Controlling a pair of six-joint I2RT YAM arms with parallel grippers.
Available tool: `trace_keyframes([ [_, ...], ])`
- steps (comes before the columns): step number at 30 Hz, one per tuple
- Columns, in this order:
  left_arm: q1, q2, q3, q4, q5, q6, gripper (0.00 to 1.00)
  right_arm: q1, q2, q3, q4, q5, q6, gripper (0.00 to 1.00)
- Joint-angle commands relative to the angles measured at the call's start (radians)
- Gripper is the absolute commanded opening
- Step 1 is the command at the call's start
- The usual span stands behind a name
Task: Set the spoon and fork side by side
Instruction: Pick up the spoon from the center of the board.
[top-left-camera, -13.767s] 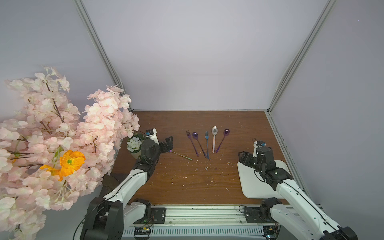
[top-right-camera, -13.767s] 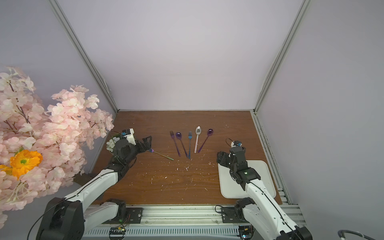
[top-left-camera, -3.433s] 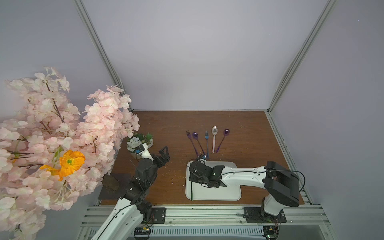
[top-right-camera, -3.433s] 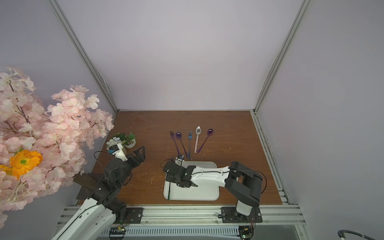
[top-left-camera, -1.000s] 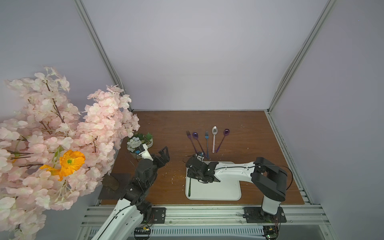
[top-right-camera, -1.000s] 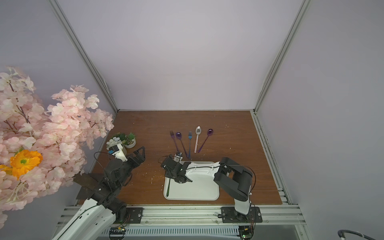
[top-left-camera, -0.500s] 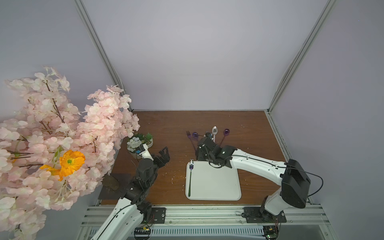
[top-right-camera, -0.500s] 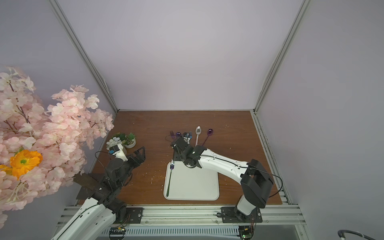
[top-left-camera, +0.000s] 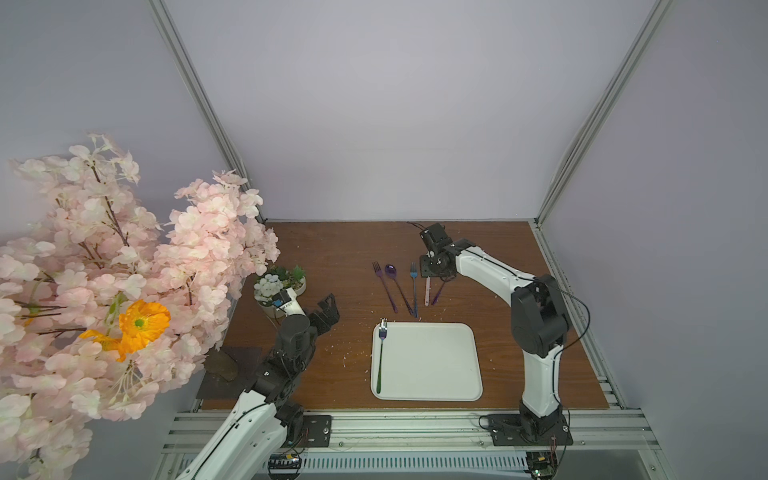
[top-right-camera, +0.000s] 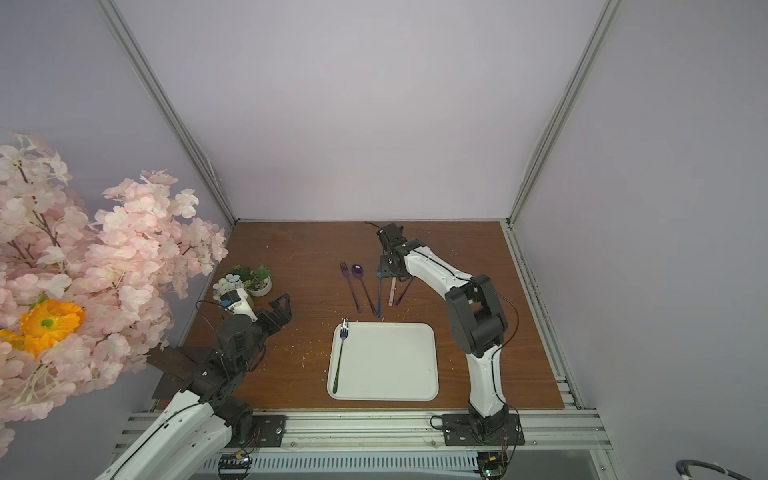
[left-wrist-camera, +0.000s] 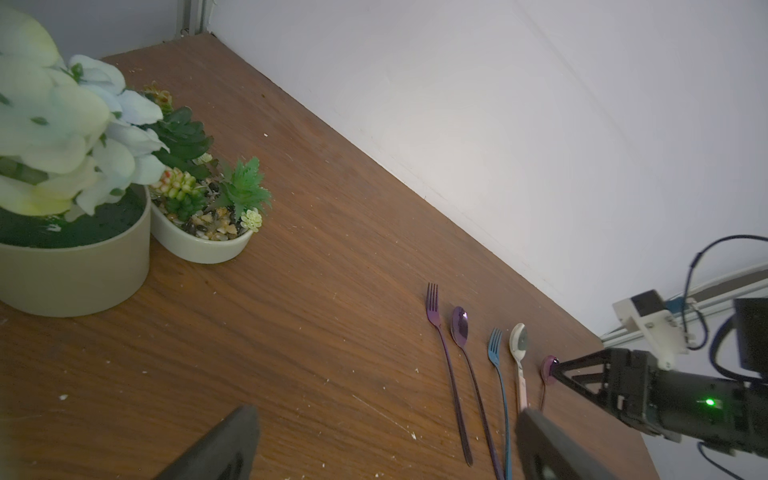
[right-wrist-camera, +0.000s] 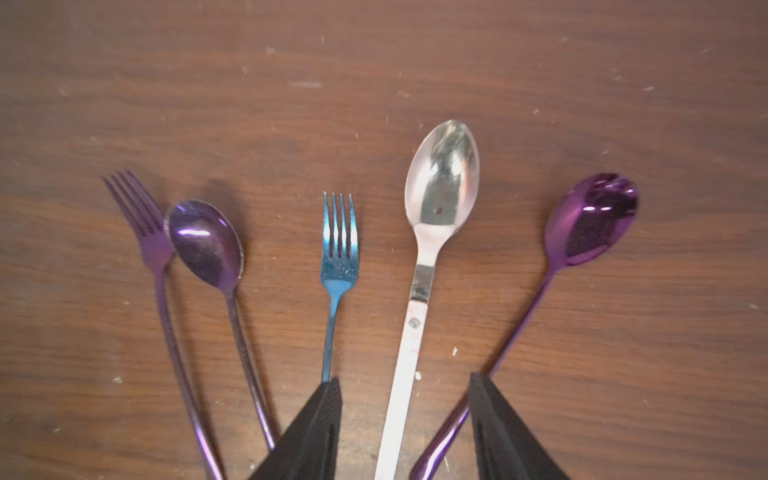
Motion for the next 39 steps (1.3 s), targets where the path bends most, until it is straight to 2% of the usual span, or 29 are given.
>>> trace_keyframes([
  [1,0.007,0.01,0.021,-0.002,-0.024,0.012,0.99,-0.005,0.051,0.033,-0.049,-0.016,-0.036,0.51],
  [13,0.007,0.016,0.005,0.017,-0.026,0.008,0.99,-0.033,0.124,0.017,0.03,-0.049,0.001,0.38],
  [24,0.007,0.032,-0.002,0.035,-0.019,0.006,0.99,-0.052,0.195,0.078,0.045,-0.029,0.01,0.32],
  [28,0.007,0.037,-0.001,0.035,-0.014,0.007,0.99,-0.059,0.211,0.081,0.058,-0.017,0.019,0.25],
  [35,0.007,0.029,0.001,0.028,-0.015,0.008,0.99,-0.059,0.147,0.054,0.106,0.014,0.036,0.03],
  [39,0.007,0.023,0.003,0.021,-0.02,0.008,0.99,-0.053,0.049,0.046,0.123,0.043,0.042,0.0],
])
